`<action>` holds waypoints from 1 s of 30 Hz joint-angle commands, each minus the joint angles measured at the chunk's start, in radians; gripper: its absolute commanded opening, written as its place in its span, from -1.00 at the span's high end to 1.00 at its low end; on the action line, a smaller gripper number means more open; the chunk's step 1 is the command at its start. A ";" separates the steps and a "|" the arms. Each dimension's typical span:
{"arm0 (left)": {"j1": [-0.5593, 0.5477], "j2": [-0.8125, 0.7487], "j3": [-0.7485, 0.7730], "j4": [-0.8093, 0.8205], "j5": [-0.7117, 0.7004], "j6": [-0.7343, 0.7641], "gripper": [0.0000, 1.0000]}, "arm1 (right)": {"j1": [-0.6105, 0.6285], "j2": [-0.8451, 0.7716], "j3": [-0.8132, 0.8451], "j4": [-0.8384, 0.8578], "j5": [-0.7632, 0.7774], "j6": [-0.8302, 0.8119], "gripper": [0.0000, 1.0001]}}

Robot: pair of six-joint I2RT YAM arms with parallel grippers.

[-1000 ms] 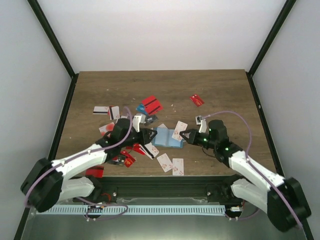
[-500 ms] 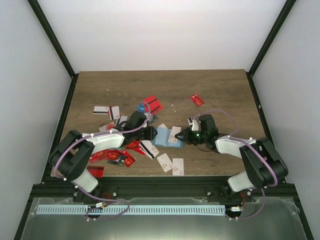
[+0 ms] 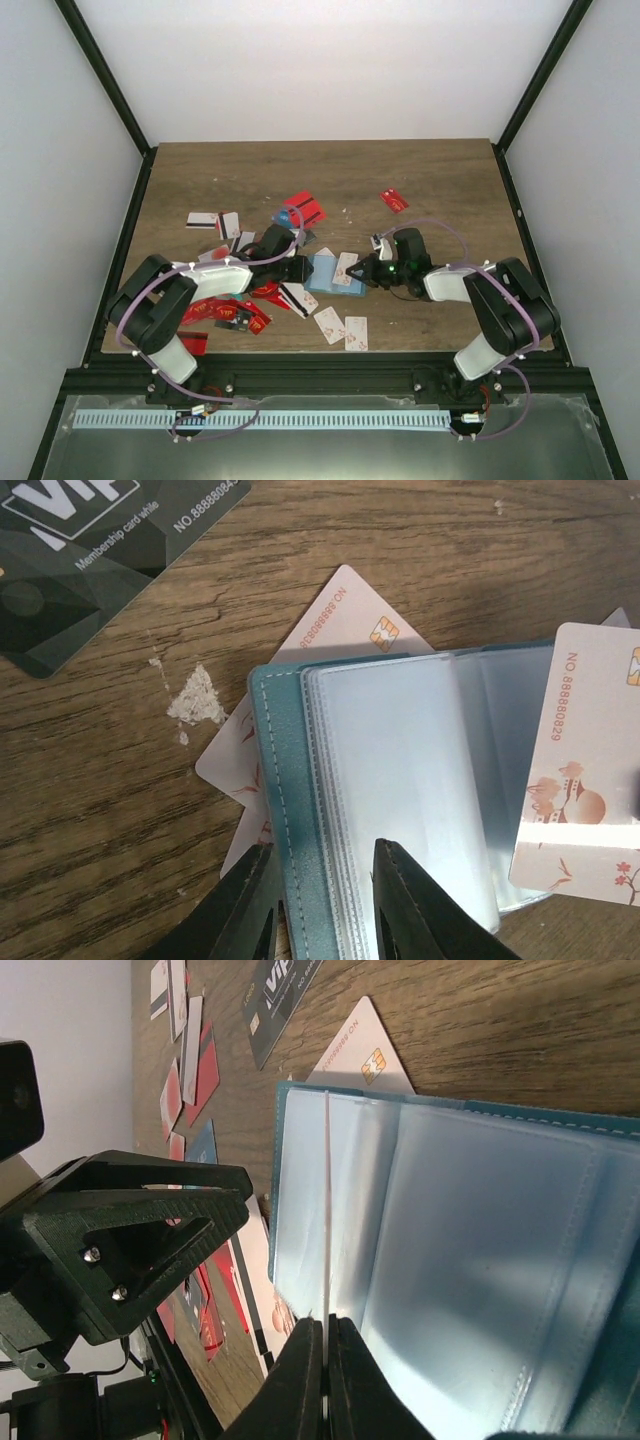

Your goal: Put the credit cards into the card holder

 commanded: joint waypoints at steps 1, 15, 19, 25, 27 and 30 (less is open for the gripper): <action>0.007 0.021 0.013 -0.008 -0.011 0.020 0.43 | -0.008 0.020 0.036 0.048 0.002 0.000 0.99; 0.008 0.046 -0.001 -0.004 -0.006 0.023 0.47 | -0.007 0.102 0.032 0.132 -0.044 0.047 0.99; 0.008 0.049 -0.011 0.002 -0.002 0.021 0.47 | -0.008 0.123 0.035 0.155 -0.067 0.066 0.99; 0.008 0.053 -0.019 0.015 0.014 0.014 0.48 | -0.008 0.151 0.037 0.182 -0.101 0.107 0.99; 0.008 0.055 -0.019 0.018 0.018 0.013 0.48 | -0.008 0.161 0.040 0.183 -0.109 0.117 0.99; 0.007 0.058 -0.021 0.023 0.024 0.013 0.48 | -0.006 0.174 0.040 0.192 -0.119 0.131 0.99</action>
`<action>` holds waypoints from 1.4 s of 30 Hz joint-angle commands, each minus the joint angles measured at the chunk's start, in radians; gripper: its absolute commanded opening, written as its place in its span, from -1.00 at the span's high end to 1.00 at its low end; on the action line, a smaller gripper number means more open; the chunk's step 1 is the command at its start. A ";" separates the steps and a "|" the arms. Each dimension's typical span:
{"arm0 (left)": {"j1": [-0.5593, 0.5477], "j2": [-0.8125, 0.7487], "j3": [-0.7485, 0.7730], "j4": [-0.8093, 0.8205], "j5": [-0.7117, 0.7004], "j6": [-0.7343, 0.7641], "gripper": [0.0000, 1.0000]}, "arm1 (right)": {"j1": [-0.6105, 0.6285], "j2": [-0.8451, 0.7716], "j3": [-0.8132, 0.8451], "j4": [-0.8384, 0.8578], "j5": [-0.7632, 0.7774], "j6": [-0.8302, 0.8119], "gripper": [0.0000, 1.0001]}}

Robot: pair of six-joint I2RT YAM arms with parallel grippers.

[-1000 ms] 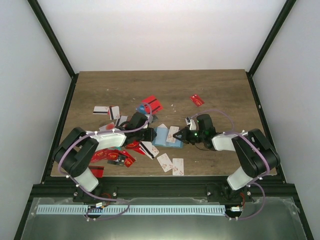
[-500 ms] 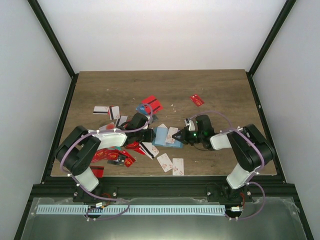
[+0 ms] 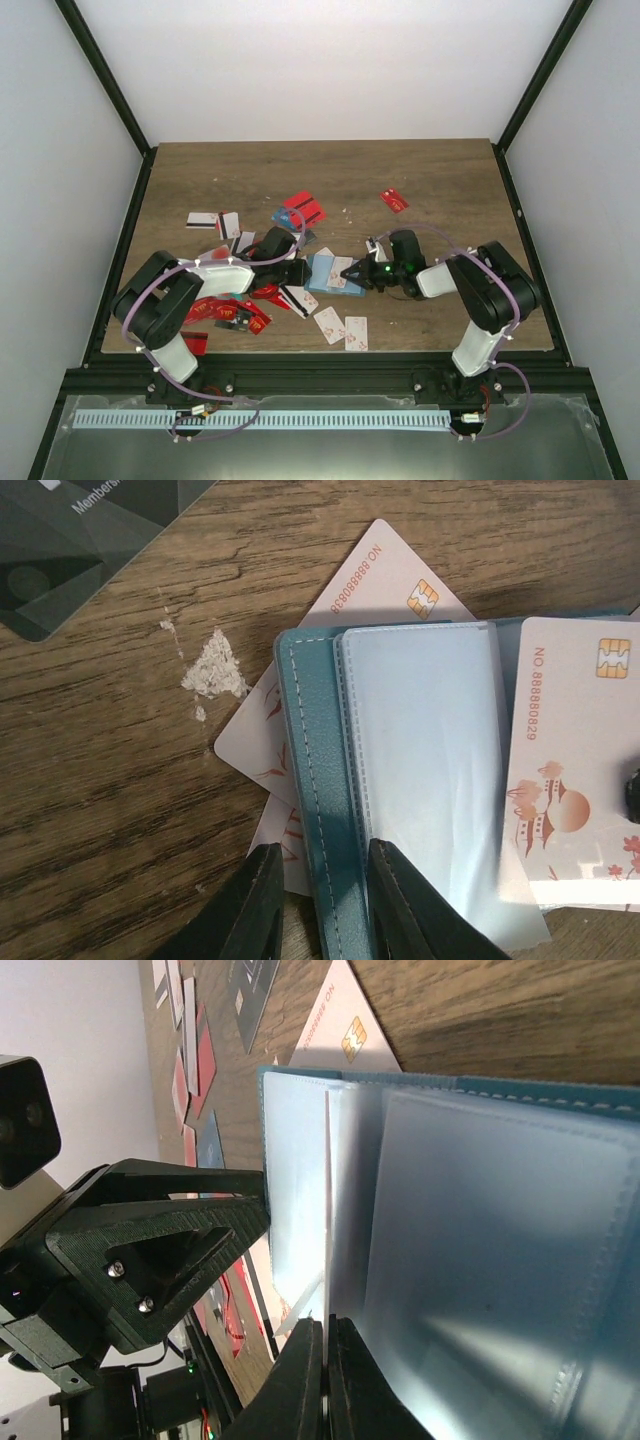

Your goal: Put the credit cards into the card holder

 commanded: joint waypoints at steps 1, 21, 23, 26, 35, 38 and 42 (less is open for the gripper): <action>0.004 0.017 -0.012 0.016 0.019 -0.002 0.49 | -0.006 0.018 0.027 0.029 -0.031 0.028 0.99; 0.004 0.025 -0.012 0.024 0.023 -0.001 0.50 | -0.005 0.039 0.021 -0.026 0.012 0.106 0.99; 0.004 0.026 -0.012 0.024 0.025 -0.001 0.50 | -0.006 0.053 0.032 -0.010 -0.005 0.102 0.99; 0.004 0.027 -0.012 0.021 0.027 0.000 0.50 | -0.006 0.061 0.045 -0.012 -0.020 0.081 0.99; 0.004 0.029 -0.010 0.019 0.026 0.002 0.51 | -0.003 0.067 0.065 -0.030 -0.079 0.024 0.99; 0.004 0.028 -0.010 0.018 0.024 0.002 0.51 | -0.003 0.068 0.067 -0.034 -0.092 0.009 0.99; 0.004 0.028 -0.009 0.016 0.024 0.003 0.51 | -0.002 0.074 0.079 -0.053 -0.110 -0.016 0.99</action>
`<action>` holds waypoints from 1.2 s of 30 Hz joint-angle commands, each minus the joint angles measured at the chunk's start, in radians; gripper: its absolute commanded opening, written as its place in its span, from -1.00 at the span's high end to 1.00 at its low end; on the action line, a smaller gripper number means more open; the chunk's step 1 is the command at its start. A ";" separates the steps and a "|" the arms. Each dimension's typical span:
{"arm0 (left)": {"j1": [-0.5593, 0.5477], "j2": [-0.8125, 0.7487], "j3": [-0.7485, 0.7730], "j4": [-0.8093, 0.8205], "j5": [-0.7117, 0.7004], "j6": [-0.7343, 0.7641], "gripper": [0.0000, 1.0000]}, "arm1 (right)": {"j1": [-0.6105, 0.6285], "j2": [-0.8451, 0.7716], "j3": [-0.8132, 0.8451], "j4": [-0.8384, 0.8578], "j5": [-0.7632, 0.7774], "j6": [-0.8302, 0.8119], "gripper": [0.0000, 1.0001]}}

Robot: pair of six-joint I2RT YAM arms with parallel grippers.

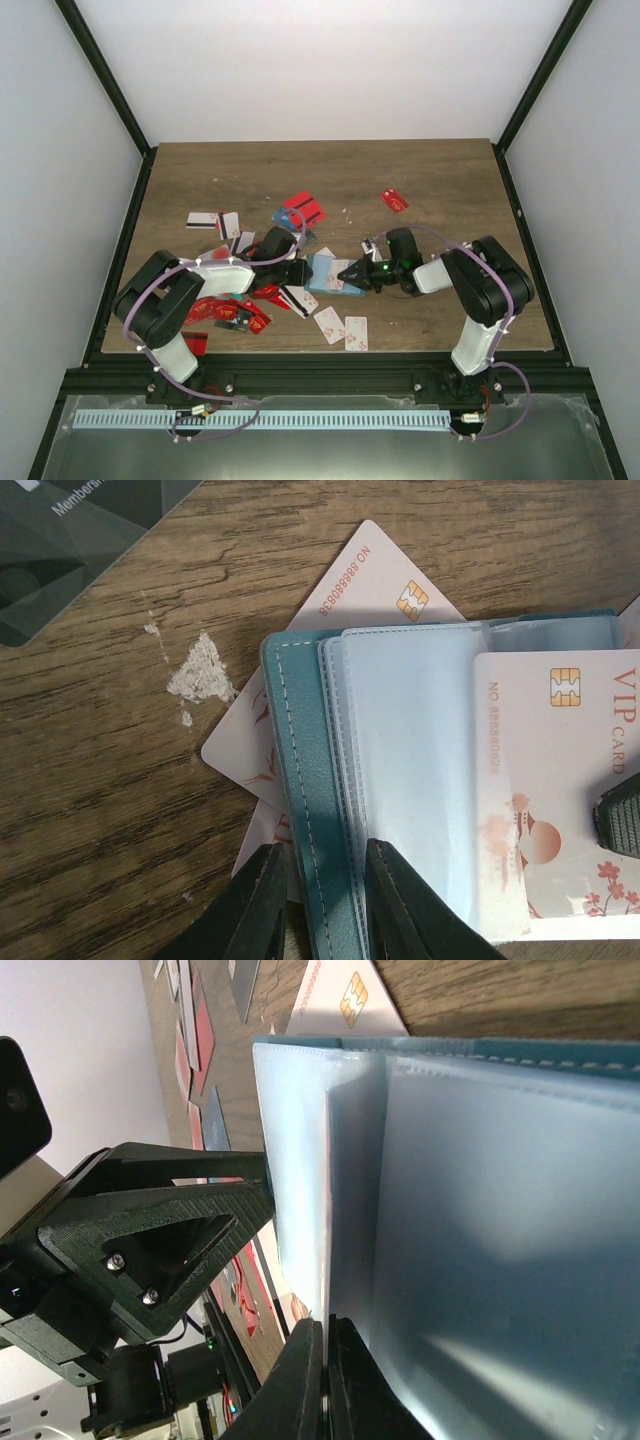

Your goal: Put the credit cards into the card holder

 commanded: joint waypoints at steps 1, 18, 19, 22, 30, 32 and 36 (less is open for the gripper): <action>0.003 0.020 -0.006 -0.002 0.008 0.003 0.51 | -0.002 0.022 0.046 -0.038 -0.042 -0.054 0.99; 0.003 0.028 -0.005 -0.002 0.029 0.011 0.52 | 0.003 0.128 0.168 -0.091 -0.085 -0.139 0.99; 0.003 0.028 -0.005 -0.002 0.031 0.011 0.52 | 0.007 0.133 0.175 -0.091 -0.088 -0.140 0.99; 0.003 0.030 -0.005 -0.002 0.032 0.011 0.52 | 0.028 0.154 0.204 -0.103 -0.091 -0.148 0.99; 0.004 0.027 -0.004 -0.006 0.034 0.017 0.52 | 0.052 0.189 0.290 -0.238 -0.078 -0.235 0.99; 0.003 0.025 -0.002 -0.008 0.034 0.018 0.52 | 0.052 0.189 0.315 -0.313 -0.067 -0.292 0.99; 0.003 0.025 -0.001 -0.010 0.032 0.022 0.52 | 0.050 0.172 0.354 -0.423 -0.037 -0.369 0.87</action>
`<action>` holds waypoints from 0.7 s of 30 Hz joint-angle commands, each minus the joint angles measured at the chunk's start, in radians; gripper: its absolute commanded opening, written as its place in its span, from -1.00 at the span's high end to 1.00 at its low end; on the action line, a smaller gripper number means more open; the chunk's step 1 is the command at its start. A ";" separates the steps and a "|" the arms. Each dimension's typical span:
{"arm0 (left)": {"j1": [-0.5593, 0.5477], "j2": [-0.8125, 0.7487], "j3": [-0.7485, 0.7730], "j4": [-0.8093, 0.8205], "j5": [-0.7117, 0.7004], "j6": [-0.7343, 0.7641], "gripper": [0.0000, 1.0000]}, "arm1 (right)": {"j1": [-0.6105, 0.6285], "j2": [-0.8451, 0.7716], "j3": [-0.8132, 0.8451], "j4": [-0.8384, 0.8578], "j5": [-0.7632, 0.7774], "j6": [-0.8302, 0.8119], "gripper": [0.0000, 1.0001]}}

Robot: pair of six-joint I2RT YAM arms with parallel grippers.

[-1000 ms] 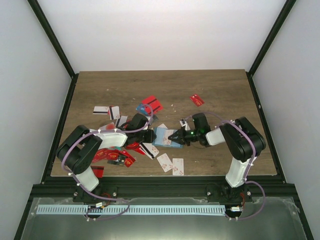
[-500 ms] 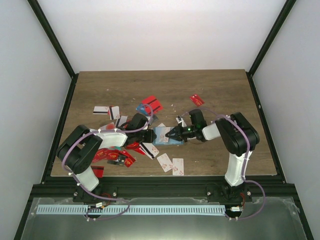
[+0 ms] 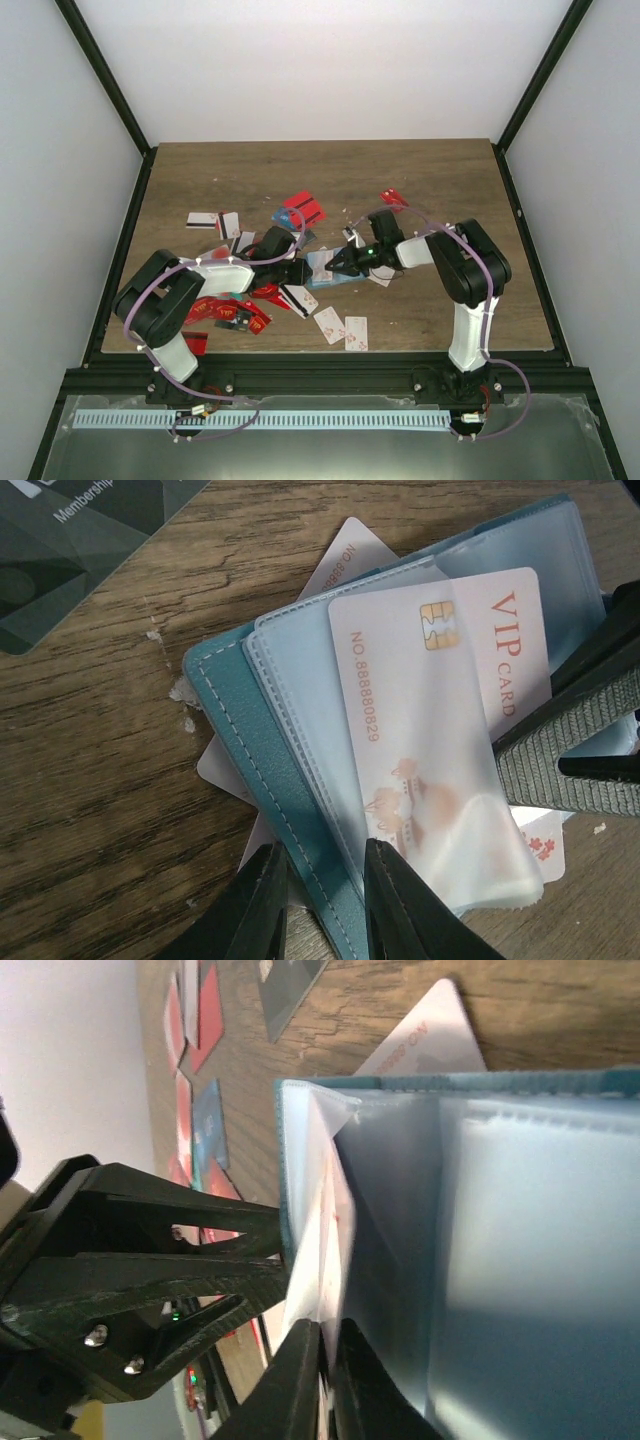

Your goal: Put the credit cards into the card holder

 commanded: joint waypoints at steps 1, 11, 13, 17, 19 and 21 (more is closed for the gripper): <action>-0.004 0.019 -0.002 -0.017 0.015 0.018 0.52 | 0.017 -0.008 0.061 -0.175 0.063 -0.131 0.83; -0.004 0.015 0.003 -0.032 -0.008 0.024 0.53 | 0.016 -0.078 0.170 -0.409 0.191 -0.262 0.37; -0.004 0.009 0.004 -0.036 -0.013 0.024 0.53 | 0.016 -0.095 0.183 -0.442 0.225 -0.278 0.27; -0.004 -0.005 0.008 -0.048 -0.030 0.028 0.53 | 0.017 -0.120 0.194 -0.474 0.282 -0.292 0.08; -0.004 -0.011 0.011 -0.056 -0.037 0.031 0.53 | 0.017 -0.123 0.196 -0.473 0.285 -0.293 0.01; -0.003 -0.018 0.015 -0.068 -0.044 0.033 0.53 | 0.019 -0.122 0.201 -0.472 0.304 -0.290 0.00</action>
